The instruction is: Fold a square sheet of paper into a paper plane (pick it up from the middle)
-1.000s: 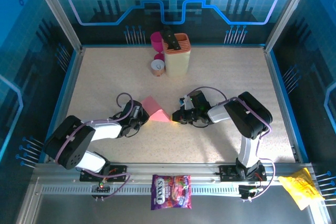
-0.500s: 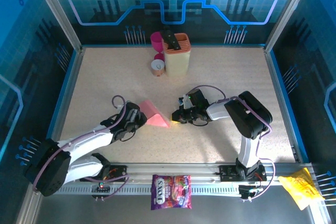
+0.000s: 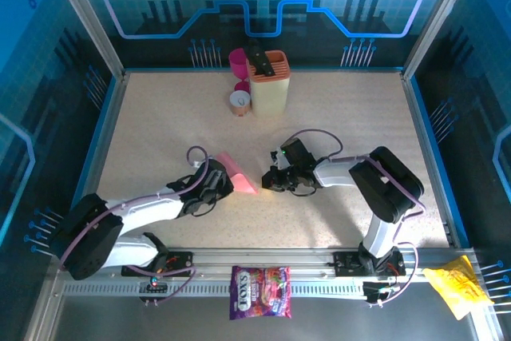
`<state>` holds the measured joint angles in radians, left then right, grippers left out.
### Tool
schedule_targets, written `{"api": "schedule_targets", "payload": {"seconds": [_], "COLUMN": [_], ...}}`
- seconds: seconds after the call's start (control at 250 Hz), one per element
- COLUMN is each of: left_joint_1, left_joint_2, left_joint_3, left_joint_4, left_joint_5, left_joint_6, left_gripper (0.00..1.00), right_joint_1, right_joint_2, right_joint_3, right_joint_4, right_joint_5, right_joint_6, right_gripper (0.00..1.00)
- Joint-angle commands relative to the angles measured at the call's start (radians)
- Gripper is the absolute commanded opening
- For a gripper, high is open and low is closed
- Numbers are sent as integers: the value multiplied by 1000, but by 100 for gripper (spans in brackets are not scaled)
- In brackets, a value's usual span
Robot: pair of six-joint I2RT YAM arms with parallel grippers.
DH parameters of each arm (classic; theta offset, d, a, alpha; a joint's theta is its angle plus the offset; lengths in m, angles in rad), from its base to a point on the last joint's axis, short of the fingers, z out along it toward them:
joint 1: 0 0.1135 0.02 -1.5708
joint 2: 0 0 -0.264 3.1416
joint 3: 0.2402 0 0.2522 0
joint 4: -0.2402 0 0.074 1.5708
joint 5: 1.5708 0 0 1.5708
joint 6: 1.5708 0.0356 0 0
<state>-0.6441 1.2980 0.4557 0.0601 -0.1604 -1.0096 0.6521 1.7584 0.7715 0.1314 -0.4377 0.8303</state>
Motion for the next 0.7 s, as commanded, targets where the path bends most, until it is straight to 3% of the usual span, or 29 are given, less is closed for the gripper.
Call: {"api": "schedule_targets", "payload": {"seconds": [0.0, 0.26, 0.491, 0.695], "left_joint_1": [33, 49, 51, 50], "left_joint_2": [38, 135, 155, 167], "left_joint_3": [31, 21, 2, 0], "left_joint_4": [47, 92, 99, 88], "left_joint_5": [11, 22, 7, -5], "left_joint_6": [41, 62, 62, 52], "left_gripper": [0, 0, 0, 0], "right_joint_1": [49, 121, 133, 142], "right_joint_2": [-33, -3, 111, 208], "right_joint_3": [15, 104, 244, 250], "right_joint_4": [-50, -56, -72, -49], "right_joint_5": [48, 68, 85, 99], "right_joint_6": [9, 28, 38, 65], "right_gripper": [0, 0, 0, 0]}}
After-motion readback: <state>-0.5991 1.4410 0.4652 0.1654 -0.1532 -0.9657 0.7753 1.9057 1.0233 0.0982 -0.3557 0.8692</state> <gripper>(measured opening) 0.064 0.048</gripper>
